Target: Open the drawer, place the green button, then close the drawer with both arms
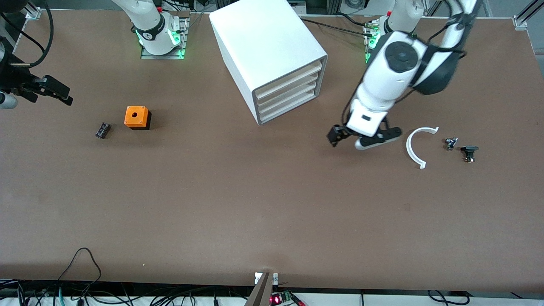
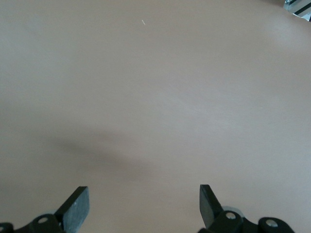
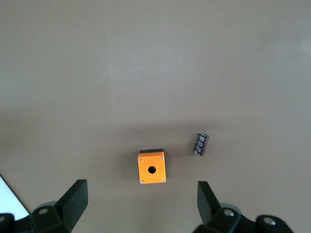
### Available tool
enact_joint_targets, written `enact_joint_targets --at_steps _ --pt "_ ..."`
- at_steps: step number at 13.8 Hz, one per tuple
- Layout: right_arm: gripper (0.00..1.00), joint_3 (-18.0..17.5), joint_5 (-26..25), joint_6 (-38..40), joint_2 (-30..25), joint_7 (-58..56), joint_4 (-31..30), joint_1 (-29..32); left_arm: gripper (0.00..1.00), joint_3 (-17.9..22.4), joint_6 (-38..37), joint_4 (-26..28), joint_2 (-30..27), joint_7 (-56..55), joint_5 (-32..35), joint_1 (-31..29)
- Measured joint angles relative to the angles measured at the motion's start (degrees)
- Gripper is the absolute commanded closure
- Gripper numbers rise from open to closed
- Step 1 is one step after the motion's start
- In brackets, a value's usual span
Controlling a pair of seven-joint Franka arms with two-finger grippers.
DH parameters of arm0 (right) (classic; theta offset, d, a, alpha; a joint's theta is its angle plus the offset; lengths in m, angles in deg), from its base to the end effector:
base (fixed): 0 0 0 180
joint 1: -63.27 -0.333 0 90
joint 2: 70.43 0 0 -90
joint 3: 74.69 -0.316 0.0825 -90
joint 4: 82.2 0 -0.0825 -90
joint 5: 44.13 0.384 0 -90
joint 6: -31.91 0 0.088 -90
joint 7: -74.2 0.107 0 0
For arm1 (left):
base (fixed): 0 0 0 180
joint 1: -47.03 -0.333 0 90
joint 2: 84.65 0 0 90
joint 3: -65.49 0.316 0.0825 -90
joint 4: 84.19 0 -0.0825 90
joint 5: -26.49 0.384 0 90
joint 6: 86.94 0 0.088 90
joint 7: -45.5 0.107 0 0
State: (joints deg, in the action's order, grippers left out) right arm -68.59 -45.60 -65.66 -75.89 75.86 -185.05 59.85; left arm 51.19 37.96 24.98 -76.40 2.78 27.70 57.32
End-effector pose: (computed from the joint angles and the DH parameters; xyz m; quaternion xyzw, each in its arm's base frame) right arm 0.5312 -0.0295 0.5808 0.9993 -0.0360 0.0012 0.0077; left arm 0.5541 -0.2469 0.4382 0.9857 0.1542 0.0515 0.0445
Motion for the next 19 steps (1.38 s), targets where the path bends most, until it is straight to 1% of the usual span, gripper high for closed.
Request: enact_joint_targets --at_steps 2,4,6,8,10,11,13,19 --pt "0.0 -0.1 0.0 -0.1 0.4 0.0 0.0 -0.2 0.0 3.5 -9.8 -4.8 -1.9 9.1 0.0 -0.5" --pt "0.0 -0.2 0.0 -0.2 0.6 0.0 0.0 -0.4 0.0 7.1 -18.1 -10.0 -3.1 17.7 0.0 -0.8" --pt "0.0 -0.1 0.0 -0.2 0.6 0.0 0.0 -0.4 0.0 11.9 -25.3 -15.2 -3.8 26.9 -0.3 -1.0" --pt "0.0 -0.1 0.0 -0.1 0.6 0.0 0.0 -0.4 0.0 17.6 -29.4 -18.2 -4.6 36.2 -0.7 -1.2" --pt "0.0 -0.1 0.0 -0.1 0.6 0.0 0.0 -0.4 0.0 21.5 -30.2 -19.0 -5.4 44.3 -1.0 -1.4" --pt "0.0 -0.1 0.0 -0.1 0.6 0.0 0.0 -0.4 0.0 22.4 -30.3 -19.1 -5.7 47.2 -1.0 -1.6" --pt "0.0 -0.1 0.0 -0.1 0.6 0.0 0.0 -0.4 0.0 22.6 -30.3 -19.8 -5.7 49.6 -1.1 -2.2" --pt "0.0 -0.1 0.0 -0.1 0.6 -0.1 0.0 -0.4 0.0 22.6 -31.8 -19.9 -5.6 50.2 -1.1 -2.4"
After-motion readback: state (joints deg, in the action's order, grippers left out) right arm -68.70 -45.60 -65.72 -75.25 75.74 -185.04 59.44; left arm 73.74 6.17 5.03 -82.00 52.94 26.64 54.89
